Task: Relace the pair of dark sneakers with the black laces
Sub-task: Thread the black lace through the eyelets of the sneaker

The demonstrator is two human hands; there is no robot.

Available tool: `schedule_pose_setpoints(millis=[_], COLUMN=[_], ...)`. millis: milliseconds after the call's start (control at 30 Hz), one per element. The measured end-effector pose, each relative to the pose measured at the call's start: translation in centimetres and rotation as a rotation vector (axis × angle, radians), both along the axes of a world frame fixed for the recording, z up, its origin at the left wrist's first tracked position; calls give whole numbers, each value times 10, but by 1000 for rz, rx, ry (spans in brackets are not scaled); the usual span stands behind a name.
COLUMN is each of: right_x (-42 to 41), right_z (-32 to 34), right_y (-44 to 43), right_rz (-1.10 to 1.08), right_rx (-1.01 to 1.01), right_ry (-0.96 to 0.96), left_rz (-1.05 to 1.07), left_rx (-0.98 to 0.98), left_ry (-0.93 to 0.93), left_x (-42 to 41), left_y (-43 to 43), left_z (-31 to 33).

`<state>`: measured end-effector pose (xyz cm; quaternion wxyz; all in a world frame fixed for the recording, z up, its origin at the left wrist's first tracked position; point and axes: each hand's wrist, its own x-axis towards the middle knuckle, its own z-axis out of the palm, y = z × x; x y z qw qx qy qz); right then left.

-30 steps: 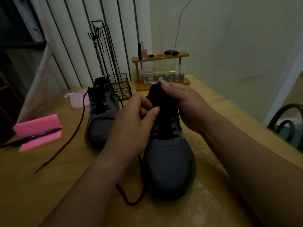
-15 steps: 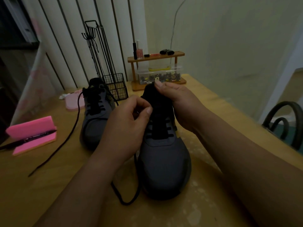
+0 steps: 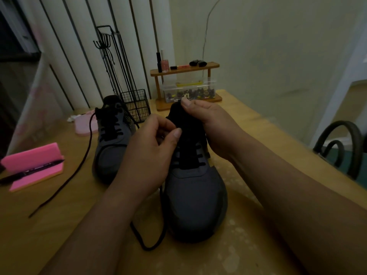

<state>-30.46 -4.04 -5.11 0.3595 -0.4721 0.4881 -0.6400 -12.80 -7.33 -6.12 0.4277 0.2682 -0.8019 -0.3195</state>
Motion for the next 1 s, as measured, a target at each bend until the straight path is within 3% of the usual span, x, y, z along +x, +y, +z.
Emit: schedule_pose_setpoints(millis=[300, 700, 833, 1000], right_x=[4, -2, -32, -23], right_z=[1, 12, 34, 16], right_y=[2, 11, 35, 59], right_rz=[-3, -159, -216, 6], right_rx=[-5, 7, 63, 183], right_ry=[-10, 45, 296, 638], left_rz=[-1, 7, -3, -6], left_rx=[6, 223, 241, 229], left_ry=[15, 83, 70, 75], left_x=[-4, -6, -5, -6], left_y=[1, 2, 2, 2], left_z=[1, -3, -4, -4])
